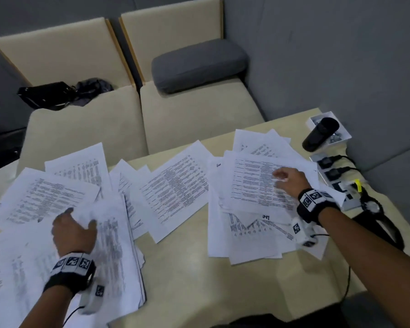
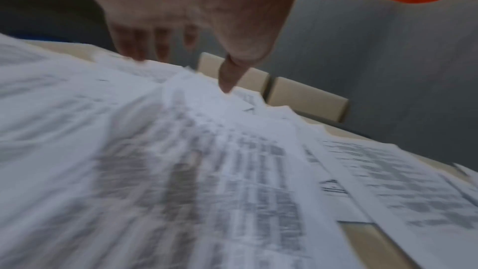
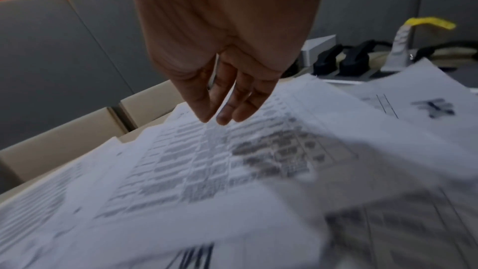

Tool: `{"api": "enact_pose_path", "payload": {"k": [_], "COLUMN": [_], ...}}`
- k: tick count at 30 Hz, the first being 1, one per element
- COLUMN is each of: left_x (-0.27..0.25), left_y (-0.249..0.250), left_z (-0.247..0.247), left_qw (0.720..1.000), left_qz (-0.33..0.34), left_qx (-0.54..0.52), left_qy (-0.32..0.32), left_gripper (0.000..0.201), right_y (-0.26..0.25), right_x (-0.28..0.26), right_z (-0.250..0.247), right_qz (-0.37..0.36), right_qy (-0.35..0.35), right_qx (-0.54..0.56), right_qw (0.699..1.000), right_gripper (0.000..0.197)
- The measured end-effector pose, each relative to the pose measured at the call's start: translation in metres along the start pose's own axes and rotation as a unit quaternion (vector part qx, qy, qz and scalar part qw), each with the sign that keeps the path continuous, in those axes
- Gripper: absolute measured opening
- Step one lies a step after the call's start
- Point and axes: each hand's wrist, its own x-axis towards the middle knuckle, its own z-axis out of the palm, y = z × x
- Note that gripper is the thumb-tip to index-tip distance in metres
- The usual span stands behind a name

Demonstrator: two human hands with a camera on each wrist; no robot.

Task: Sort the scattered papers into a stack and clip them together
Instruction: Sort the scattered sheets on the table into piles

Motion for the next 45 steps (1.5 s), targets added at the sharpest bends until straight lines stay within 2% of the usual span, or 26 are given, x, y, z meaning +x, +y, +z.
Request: {"api": "enact_pose_path", "payload": {"k": [3,6,9,12,14,16,17,20,22,25,27,30,31,33,36,38,40,42,43,45], "left_x": [-0.02,-0.051,-0.087,-0.116,-0.125,-0.128,-0.128,-0.128,-0.128,-0.13,-0.131,-0.132,-0.131,-0.125,-0.114,-0.107,-0.101,-0.097,-0.095,-0.091], "left_y": [0.074,0.143,0.193,0.219,0.223,0.223,0.224,0.23,0.235,0.24,0.241,0.236,0.232,0.224,0.208,0.197,0.188,0.18,0.176,0.175], "left_z": [0.037,0.077,0.108,0.133,0.147,0.155,0.157,0.158,0.158,0.162,0.164,0.164,0.163,0.16,0.154,0.152,0.15,0.15,0.151,0.149], "left_qw": [0.988,0.954,0.893,0.856,0.86,0.879,0.888,0.9,0.897,0.901,0.914,0.924,0.928,0.925,0.897,0.885,0.887,0.886,0.889,0.903], "left_qz": [0.088,0.129,0.094,0.027,-0.005,-0.022,-0.031,-0.031,-0.017,0.001,0.01,-0.002,-0.005,-0.016,-0.045,-0.051,-0.052,-0.065,-0.067,-0.055], "left_qx": [-0.072,-0.136,-0.216,-0.229,-0.214,-0.199,-0.194,-0.191,-0.184,-0.153,-0.121,-0.116,-0.122,-0.145,-0.216,-0.241,-0.249,-0.264,-0.27,-0.262], "left_qy": [-0.101,-0.232,-0.383,-0.462,-0.463,-0.433,-0.415,-0.391,-0.401,-0.406,-0.388,-0.363,-0.352,-0.351,-0.384,-0.394,-0.387,-0.375,-0.364,-0.336], "left_gripper": [0.034,0.013,0.012,0.005,0.007,0.013,0.015,0.019,0.025,0.019,0.008,0.012,0.009,0.006,0.014,0.014,0.013,0.014,0.014,0.011], "right_y": [-0.005,-0.009,-0.011,-0.01,-0.007,0.0,0.004,0.005,-0.002,-0.026,-0.046,-0.068,-0.072,-0.078,-0.083,-0.078,-0.066,-0.056,-0.053,-0.05], "right_x": [0.035,0.061,0.075,0.078,0.076,0.076,0.077,0.078,0.081,0.088,0.094,0.107,0.11,0.111,0.106,0.106,0.108,0.106,0.106,0.106], "right_z": [0.001,0.008,0.012,0.011,0.008,0.005,0.003,-0.007,-0.011,-0.01,-0.004,0.013,0.019,0.027,0.032,0.032,0.029,0.02,0.015,0.002], "right_qz": [-0.02,-0.044,-0.052,-0.062,-0.053,-0.021,-0.007,-0.029,-0.074,-0.149,-0.182,-0.209,-0.22,-0.23,-0.22,-0.203,-0.172,-0.121,-0.1,-0.048], "right_qy": [-0.054,-0.081,-0.106,-0.093,-0.073,-0.073,-0.081,-0.069,-0.052,-0.097,-0.118,-0.171,-0.193,-0.21,-0.231,-0.249,-0.238,-0.192,-0.155,-0.092], "right_qx": [-0.113,-0.226,-0.285,-0.352,-0.377,-0.351,-0.327,-0.27,-0.249,-0.278,-0.32,-0.39,-0.422,-0.475,-0.507,-0.476,-0.385,-0.245,-0.19,-0.159], "right_qw": [0.992,0.97,0.951,0.93,0.922,0.933,0.942,0.96,0.964,0.944,0.922,0.88,0.858,0.823,0.801,0.818,0.875,0.943,0.964,0.982], "right_gripper": [0.043,0.076,0.108,0.121,0.124,0.117,0.107,0.049,0.033,0.042,0.058,0.088,0.09,0.079,0.071,0.068,0.071,0.088,0.093,0.086]}}
